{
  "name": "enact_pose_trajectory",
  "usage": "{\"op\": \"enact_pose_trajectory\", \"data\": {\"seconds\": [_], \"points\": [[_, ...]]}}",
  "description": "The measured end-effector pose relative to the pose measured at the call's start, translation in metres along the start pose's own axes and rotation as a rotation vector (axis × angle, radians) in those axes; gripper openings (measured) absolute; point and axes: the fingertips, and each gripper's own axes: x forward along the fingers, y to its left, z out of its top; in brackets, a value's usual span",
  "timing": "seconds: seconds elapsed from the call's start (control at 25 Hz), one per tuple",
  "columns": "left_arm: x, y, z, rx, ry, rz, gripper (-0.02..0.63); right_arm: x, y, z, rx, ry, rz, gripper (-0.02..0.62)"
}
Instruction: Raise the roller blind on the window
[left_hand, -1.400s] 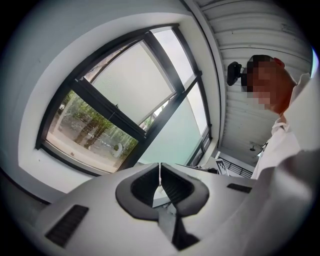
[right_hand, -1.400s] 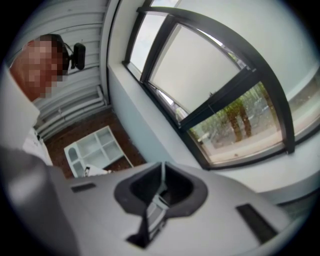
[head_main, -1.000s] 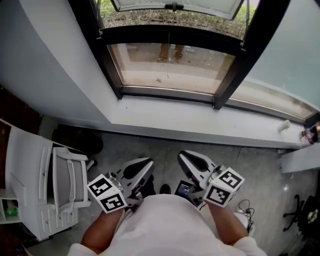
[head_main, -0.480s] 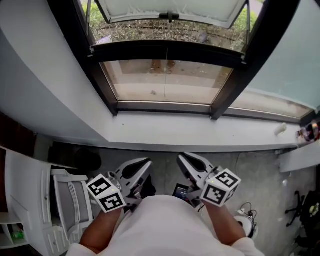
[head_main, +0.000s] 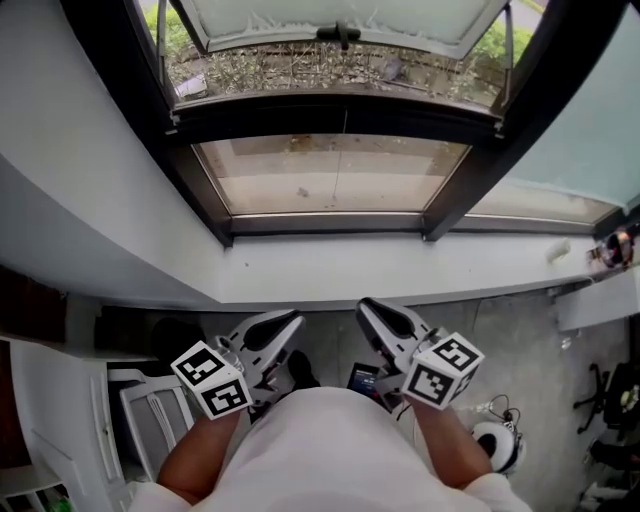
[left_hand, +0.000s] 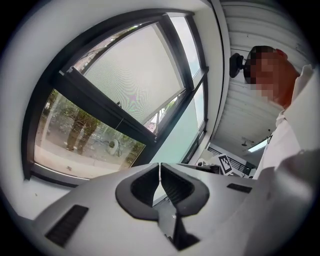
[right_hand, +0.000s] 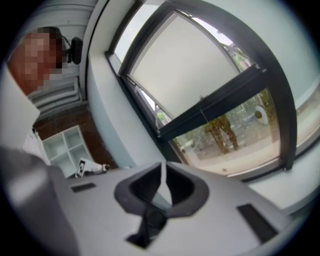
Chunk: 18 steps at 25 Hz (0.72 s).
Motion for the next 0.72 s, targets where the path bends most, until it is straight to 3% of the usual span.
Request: {"op": "enact_pose_trajectory", "data": {"seconds": [0.36, 0.72], "points": [[-0.002, 0.034, 0.019, 0.007, 0.022, -0.035, 0.032, 0.043, -0.002, 0.011, -0.011, 0.002, -0.032, 0.025], [0.025, 0.055, 0.027, 0.008, 0.030, -0.001, 0.032, 0.060, -0.037, 0.026, -0.017, 0.028, -0.017, 0.025]]}}
